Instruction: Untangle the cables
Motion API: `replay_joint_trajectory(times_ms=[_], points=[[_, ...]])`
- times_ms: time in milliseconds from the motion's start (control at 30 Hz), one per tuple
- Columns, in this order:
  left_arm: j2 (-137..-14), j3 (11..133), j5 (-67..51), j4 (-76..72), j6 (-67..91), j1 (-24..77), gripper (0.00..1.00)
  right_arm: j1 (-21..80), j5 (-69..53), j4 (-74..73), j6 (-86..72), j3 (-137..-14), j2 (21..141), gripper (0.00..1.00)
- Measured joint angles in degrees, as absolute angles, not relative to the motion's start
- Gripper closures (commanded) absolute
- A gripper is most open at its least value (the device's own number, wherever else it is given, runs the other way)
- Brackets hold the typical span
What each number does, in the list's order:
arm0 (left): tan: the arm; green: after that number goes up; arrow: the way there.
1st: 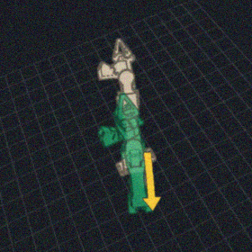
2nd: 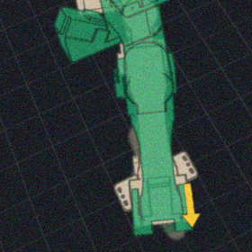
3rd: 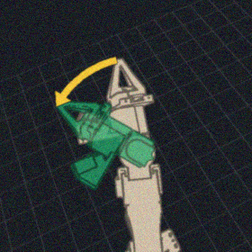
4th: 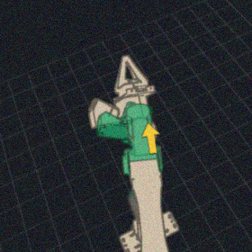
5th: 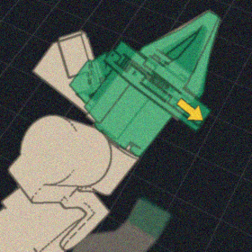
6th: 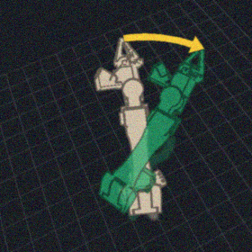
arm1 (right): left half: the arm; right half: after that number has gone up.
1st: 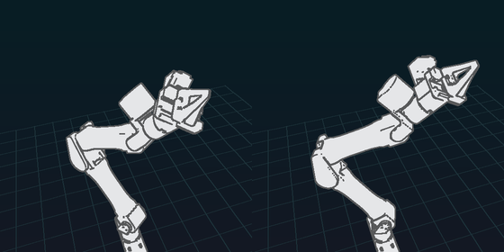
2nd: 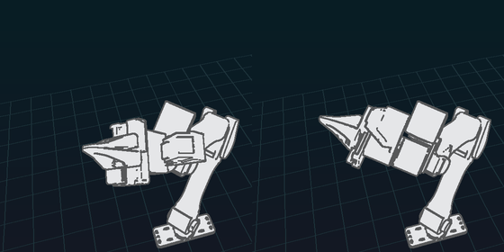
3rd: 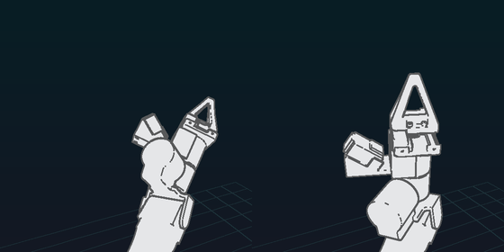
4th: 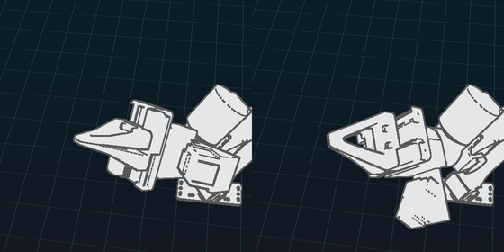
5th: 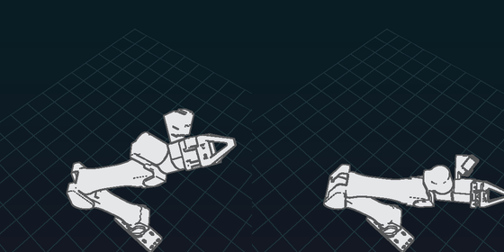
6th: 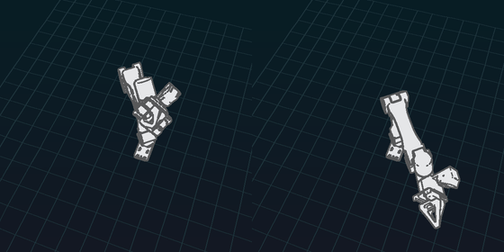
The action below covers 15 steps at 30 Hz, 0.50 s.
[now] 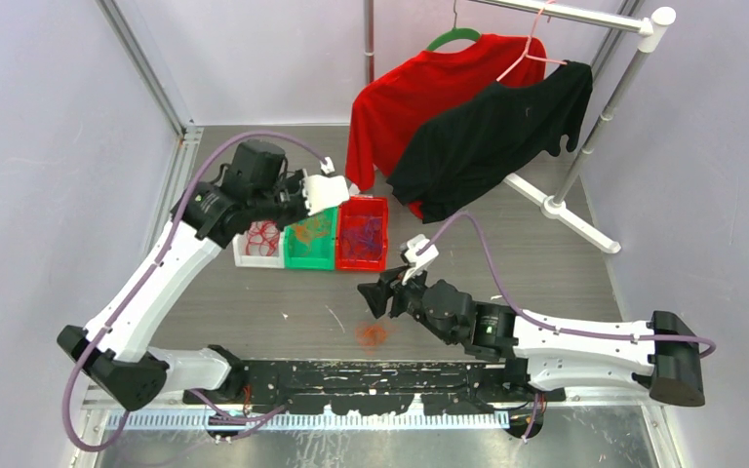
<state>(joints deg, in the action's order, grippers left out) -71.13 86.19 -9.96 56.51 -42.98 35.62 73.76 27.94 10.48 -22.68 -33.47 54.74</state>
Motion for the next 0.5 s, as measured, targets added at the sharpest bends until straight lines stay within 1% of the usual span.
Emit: replay_joint_trajectory(times_ms=[200,367,500], points=[[-76.42,82.91,-8.97,46.3,-43.0,30.37,1.0,73.76,34.0,9.45,-25.06,-28.93,48.77,0.41],[-81.8,79.15,-7.7,40.14,-43.13,28.49,1.0,73.76,37.82,6.81,-28.49,-25.74,42.04,0.42],[-85.97,76.71,-6.46,36.4,-43.11,27.64,1.0,73.76,39.48,4.27,-30.06,-24.62,39.27,0.43]])
